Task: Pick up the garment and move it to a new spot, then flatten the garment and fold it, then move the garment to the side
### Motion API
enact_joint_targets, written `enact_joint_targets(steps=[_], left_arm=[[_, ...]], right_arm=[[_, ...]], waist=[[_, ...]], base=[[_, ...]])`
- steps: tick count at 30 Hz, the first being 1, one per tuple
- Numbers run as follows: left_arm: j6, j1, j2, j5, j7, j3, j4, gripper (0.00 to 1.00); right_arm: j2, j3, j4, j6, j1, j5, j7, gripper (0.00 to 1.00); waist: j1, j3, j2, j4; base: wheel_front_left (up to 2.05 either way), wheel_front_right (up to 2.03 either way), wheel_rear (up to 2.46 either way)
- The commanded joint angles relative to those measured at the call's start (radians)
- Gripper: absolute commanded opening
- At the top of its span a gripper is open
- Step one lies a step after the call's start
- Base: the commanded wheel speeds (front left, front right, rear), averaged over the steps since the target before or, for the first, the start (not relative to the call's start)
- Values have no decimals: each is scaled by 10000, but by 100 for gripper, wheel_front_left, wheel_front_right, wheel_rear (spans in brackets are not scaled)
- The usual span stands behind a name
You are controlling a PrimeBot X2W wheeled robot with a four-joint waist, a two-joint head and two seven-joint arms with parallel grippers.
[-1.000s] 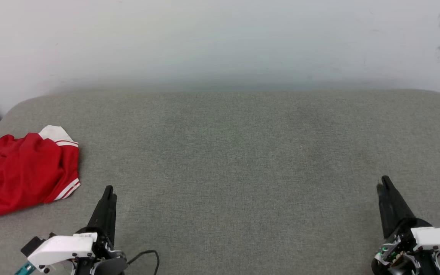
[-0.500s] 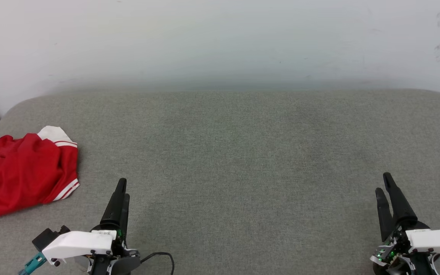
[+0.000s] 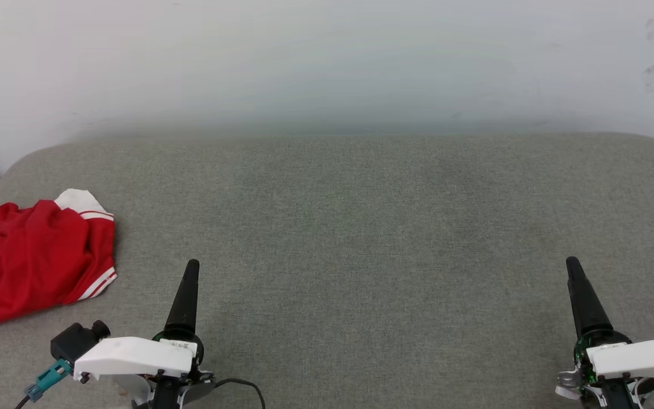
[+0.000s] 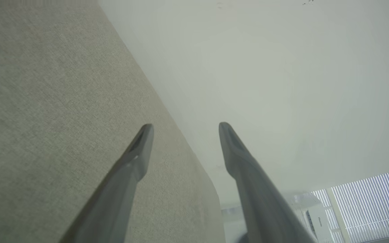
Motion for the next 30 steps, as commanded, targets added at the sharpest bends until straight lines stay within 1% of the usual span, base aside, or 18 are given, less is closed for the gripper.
enact_joint_targets(steps=[1, 8, 16, 23, 30], left_arm=[[-6, -122, 27, 358, -98, -38, -207, 100], [24, -32, 28, 2061, -358, -194, -301, 100], [188, -21, 30, 3643, -633, -472, -439, 100], [356, -70, 58, 5009, -858, -691, -391, 100], [567, -104, 153, 6125, -1068, -845, -163, 100]], right_arm=[[-116, 24, -214, 17, -68, -397, -78, 100], [-156, 80, -369, 17, 23, -2561, -229, 100], [-13, 50, -760, 18, 157, -4872, -176, 100], [74, 74, -1065, 19, 278, -6392, -115, 100], [109, 149, -1271, 20, 359, -7519, -71, 100]], waist=[[0, -3, 0, 3], [0, -26, 0, 16], [0, -30, 0, 15], [0, -27, 0, -2], [0, -31, 0, -17]], base=[[0, 0, 0], [0, 0, 0], [0, 0, 0], [0, 0, 0], [0, 0, 0]])
